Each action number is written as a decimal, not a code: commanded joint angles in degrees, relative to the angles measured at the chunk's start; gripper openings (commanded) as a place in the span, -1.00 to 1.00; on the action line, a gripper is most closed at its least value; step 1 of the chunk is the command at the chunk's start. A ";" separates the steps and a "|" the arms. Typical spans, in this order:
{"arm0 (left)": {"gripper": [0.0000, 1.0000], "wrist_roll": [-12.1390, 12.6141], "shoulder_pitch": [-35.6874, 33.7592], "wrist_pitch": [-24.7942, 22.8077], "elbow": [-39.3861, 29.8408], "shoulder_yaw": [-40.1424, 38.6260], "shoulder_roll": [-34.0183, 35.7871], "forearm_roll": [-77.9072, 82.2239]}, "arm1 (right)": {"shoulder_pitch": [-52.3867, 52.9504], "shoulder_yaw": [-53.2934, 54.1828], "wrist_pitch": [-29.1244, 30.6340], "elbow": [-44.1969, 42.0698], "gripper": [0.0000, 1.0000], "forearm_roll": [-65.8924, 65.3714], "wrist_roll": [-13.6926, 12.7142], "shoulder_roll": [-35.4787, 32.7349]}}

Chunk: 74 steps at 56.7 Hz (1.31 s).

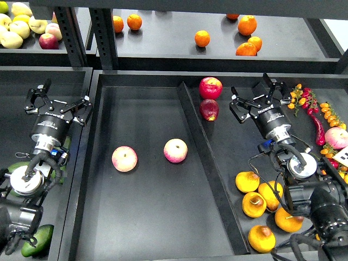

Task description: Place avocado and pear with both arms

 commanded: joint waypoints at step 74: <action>0.99 4.41 11.19 0.00 -4.86 0.57 0.00 0.55 | -20.93 -0.16 0.00 13.26 0.99 -2.44 -0.10 0.00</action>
